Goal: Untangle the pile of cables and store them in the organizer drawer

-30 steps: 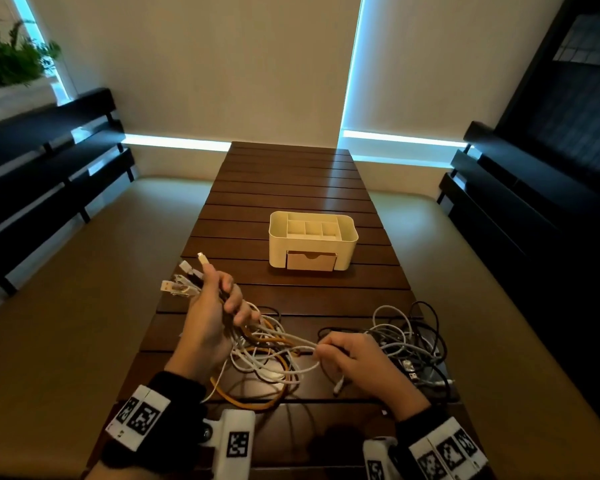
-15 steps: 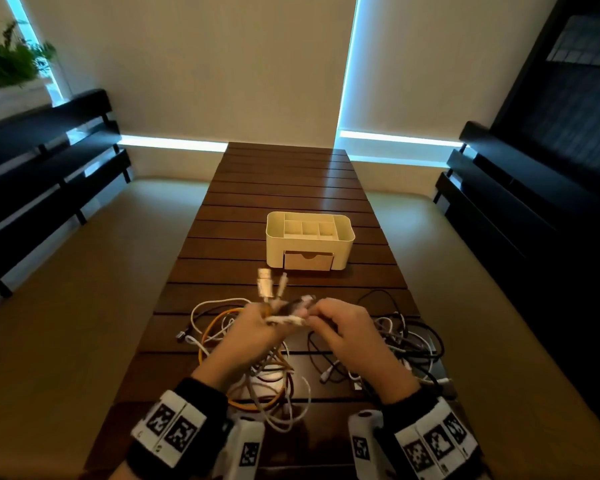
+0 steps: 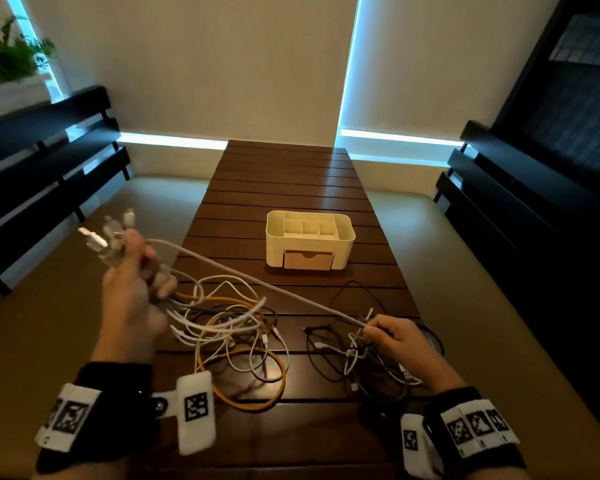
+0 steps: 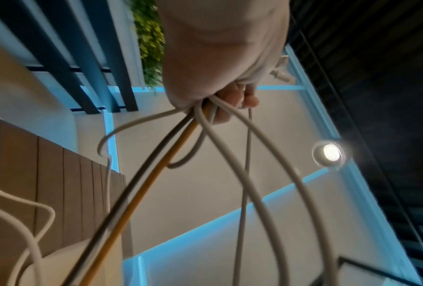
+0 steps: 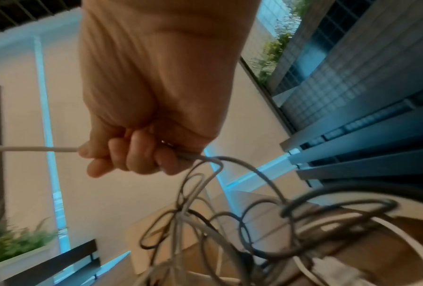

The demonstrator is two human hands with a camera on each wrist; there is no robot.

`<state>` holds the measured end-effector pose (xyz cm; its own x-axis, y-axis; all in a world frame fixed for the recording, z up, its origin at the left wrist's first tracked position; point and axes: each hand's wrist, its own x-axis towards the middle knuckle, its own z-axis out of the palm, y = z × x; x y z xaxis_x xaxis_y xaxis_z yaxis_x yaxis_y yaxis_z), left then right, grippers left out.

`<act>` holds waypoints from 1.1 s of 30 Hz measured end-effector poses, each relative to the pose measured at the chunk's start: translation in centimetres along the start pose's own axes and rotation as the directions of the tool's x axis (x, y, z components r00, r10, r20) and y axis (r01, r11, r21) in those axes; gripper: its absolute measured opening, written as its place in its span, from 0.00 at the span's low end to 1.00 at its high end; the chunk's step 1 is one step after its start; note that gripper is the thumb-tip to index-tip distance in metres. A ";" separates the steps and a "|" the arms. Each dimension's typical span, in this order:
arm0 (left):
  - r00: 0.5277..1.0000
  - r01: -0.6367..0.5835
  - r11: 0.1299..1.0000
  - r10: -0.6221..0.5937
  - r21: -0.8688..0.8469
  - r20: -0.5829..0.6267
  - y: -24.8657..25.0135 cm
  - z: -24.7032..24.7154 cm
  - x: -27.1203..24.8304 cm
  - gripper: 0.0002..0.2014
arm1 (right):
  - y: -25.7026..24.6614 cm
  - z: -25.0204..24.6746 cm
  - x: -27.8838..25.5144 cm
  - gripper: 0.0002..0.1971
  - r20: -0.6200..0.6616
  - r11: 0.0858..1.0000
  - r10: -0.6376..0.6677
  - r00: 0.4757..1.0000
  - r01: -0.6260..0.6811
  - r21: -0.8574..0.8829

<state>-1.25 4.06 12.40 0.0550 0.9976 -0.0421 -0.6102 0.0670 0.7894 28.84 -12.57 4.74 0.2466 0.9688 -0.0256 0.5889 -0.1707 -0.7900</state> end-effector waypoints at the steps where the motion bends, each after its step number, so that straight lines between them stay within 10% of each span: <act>1: 1.000 -0.013 1.000 0.012 -0.020 -0.018 0.4 -0.3 0.3 0.18 | 0.8 -0.2 -0.1 0.11 -0.014 1.000 0.020 1.000 -0.020 0.002; 10: 0.993 -0.029 0.841 0.086 0.540 -0.081 -0.8 0.4 -0.4 0.09 | -0.4 -1.9 -0.4 0.11 -0.320 0.997 -0.064 0.945 0.074 0.019; 13: 0.992 -0.085 0.810 0.012 0.581 0.128 -2.4 2.4 -2.3 0.10 | -4.2 -1.8 -0.5 0.11 -0.249 0.979 -0.193 0.949 0.203 0.015; 20: 0.741 -0.331 0.678 -0.244 0.656 0.626 -7.5 5.6 -6.4 0.11 | -8.7 1.2 0.8 0.10 -0.016 0.902 -0.417 0.909 0.412 -0.129; 25: 0.846 -0.348 0.598 -0.131 0.722 0.517 -6.4 4.5 -4.7 0.05 | -7.1 0.2 0.7 0.09 0.078 0.967 -0.229 0.970 0.236 -0.097; 29: 0.961 -0.260 0.695 0.118 0.670 0.251 -2.7 2.8 -2.1 0.07 | -3.8 -1.5 0.2 0.11 0.040 0.993 -0.091 0.995 0.094 -0.076; 33: 0.972 -0.231 0.770 0.205 0.595 0.112 -0.2 1.1 -0.7 0.11 | -1.4 -2.1 -0.2 0.12 0.042 0.996 -0.007 0.999 0.011 -0.091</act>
<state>-0.31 3.37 12.93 0.0167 0.9817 0.1895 -0.0124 -0.1893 0.9818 29.59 -12.93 7.12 0.2101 0.9766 -0.0458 0.6589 -0.1760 -0.7314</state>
